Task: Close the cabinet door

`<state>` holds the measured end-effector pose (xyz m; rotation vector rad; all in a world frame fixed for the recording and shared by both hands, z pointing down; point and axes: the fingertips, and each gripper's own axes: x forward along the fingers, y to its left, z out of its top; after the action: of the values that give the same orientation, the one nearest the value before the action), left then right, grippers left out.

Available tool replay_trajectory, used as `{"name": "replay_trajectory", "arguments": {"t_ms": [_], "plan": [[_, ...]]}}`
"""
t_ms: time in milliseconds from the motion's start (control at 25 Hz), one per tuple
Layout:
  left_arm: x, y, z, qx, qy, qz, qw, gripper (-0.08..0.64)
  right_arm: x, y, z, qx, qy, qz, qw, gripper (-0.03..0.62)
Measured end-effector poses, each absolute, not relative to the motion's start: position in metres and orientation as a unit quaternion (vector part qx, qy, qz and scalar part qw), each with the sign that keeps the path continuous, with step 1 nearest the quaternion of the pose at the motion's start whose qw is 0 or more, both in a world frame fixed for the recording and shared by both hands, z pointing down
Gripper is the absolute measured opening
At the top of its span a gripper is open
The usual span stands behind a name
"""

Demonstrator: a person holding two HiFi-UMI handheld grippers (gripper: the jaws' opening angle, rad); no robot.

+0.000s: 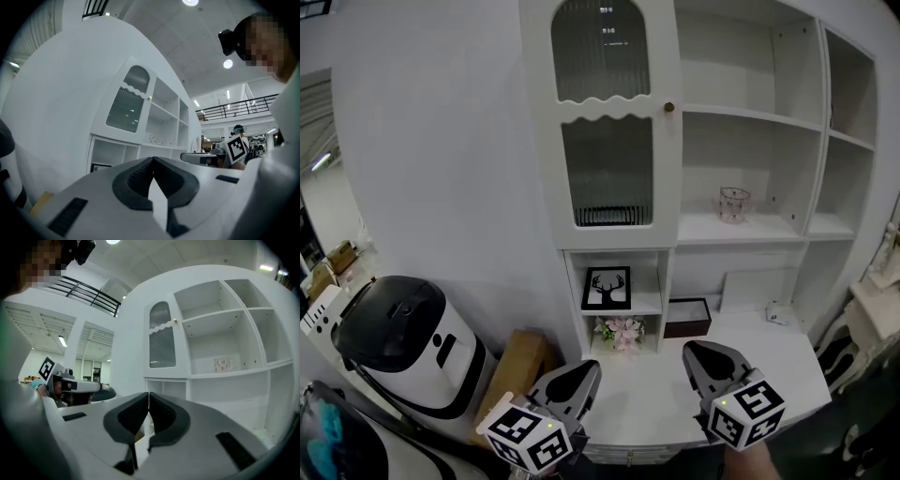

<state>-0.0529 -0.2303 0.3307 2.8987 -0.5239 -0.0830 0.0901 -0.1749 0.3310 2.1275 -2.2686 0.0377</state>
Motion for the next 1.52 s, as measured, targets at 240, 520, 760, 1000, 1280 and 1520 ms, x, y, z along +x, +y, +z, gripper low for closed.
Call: {"name": "replay_trajectory", "arguments": {"t_ms": [240,520,760,1000,1280,1520], "plan": [[-0.039,-0.195,0.336,0.976,-0.195,-0.016,0.096,0.006,0.102,-0.141,0.337,0.670,-0.742,0.018,0.012,0.006],[-0.033,-0.159,0.334,0.973,-0.211,-0.019,0.092,0.006,0.105,-0.109,0.342,0.653,-0.757,0.018,0.011,0.005],[-0.027,-0.137,0.338,0.970,-0.222,-0.022,0.093,0.006,0.106,-0.090,0.348,0.640,-0.768,0.020,0.016,0.005],[-0.023,-0.122,0.345,0.967,-0.235,-0.025,0.099,0.006,0.109,-0.077,0.355,0.627,-0.778,0.025,0.019,0.005],[-0.015,-0.110,0.348,0.964,-0.247,-0.020,0.098,0.006,0.116,-0.069,0.360,0.614,-0.788,0.027,0.018,0.005],[-0.005,-0.106,0.347,0.964,-0.248,-0.012,0.094,0.006,0.124,-0.064,0.360,0.613,-0.789,0.031,0.008,0.005]]}}
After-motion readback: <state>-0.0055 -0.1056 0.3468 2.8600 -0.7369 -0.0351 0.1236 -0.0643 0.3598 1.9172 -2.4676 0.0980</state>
